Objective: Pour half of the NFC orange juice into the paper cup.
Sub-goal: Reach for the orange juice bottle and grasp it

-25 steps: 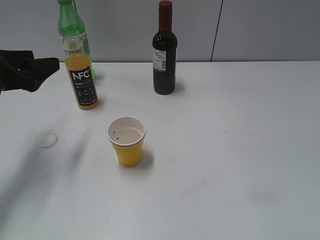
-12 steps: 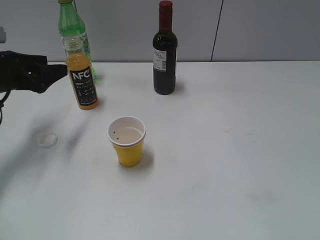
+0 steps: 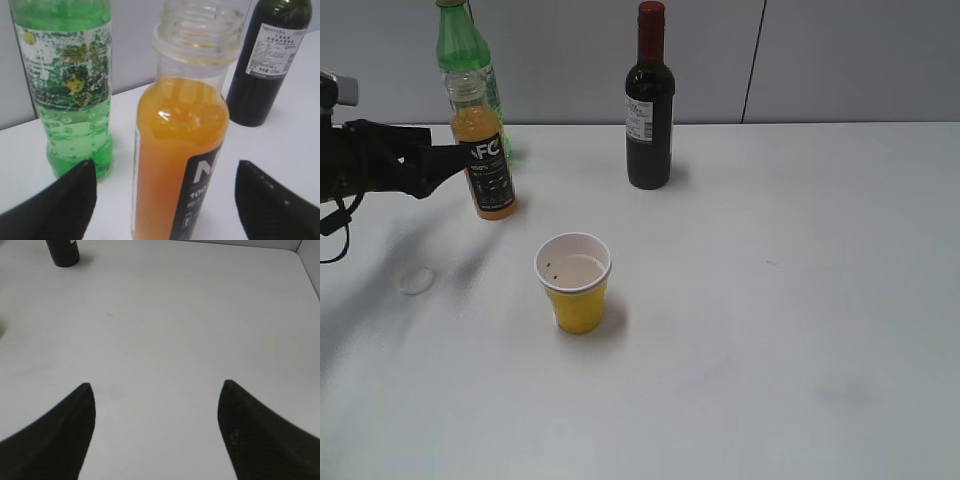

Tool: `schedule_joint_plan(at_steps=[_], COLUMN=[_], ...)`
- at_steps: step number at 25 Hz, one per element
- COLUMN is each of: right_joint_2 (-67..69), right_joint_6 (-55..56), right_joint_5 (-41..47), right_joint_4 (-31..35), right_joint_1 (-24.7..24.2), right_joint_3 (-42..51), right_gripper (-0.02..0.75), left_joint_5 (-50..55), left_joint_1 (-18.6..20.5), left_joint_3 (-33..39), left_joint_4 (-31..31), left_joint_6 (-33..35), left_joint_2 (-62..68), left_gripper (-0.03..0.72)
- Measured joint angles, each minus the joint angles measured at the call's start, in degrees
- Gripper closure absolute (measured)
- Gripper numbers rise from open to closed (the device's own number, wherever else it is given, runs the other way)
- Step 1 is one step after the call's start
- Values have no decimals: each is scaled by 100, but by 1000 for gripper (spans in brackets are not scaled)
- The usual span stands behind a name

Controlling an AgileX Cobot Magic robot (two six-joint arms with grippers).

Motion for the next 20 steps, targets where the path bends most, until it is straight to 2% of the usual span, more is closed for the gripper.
schedule_joint_plan(at_steps=[8, 20], right_joint_2=[0, 0], right_joint_6=[0, 0], right_joint_5=[0, 0], right_joint_4=[0, 6], right_joint_1=[0, 0], right_joint_3=[0, 0], right_gripper=[164, 164], left_joint_5=[-130, 117], left_joint_1=[-341, -792], left_joint_3=[-24, -836], left_joint_4=[-454, -967], left_joint_6=[451, 523], left_joint_2=[235, 864], left_gripper=[22, 22])
